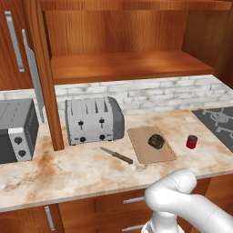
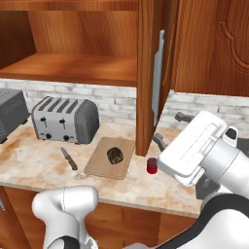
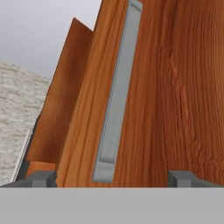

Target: Pick the bread, place it on the cutting board, pick the jam, place it on the counter, and close the cabinet.

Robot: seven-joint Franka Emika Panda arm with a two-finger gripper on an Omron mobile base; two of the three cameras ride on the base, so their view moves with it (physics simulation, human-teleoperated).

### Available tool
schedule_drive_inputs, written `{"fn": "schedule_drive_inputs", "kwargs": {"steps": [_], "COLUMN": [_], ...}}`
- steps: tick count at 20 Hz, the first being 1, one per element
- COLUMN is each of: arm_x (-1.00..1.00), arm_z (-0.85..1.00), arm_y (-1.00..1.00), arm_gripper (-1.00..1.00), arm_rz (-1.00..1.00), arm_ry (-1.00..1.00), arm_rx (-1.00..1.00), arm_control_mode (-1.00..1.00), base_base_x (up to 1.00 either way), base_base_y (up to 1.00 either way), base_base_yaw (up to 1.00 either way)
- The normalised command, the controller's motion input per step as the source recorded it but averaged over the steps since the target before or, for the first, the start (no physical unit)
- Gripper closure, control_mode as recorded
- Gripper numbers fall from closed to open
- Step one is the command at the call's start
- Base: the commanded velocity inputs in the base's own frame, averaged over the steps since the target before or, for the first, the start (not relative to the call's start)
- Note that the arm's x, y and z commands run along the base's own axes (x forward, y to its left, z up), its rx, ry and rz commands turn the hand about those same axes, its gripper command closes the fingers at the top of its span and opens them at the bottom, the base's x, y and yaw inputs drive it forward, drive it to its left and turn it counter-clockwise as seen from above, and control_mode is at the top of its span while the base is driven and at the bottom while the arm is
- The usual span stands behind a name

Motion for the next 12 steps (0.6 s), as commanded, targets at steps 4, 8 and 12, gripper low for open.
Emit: {"fn": "schedule_drive_inputs", "kwargs": {"steps": [4, 8, 12], "arm_x": [0.00, 0.00, 0.00], "arm_z": [0.01, 0.00, 0.02], "arm_y": [0.00, 0.01, 0.04], "arm_gripper": [-1.00, -1.00, -1.00], "arm_rz": [0.07, 0.07, 0.06], "arm_ry": [0.00, 0.00, 0.00], "arm_rx": [0.00, 0.00, 0.00], "arm_control_mode": [-1.00, -1.00, -1.00], "base_base_x": [0.00, 0.00, 0.00], "base_base_y": [0.00, 0.00, 0.00], "base_base_yaw": [0.00, 0.00, 0.00]}}
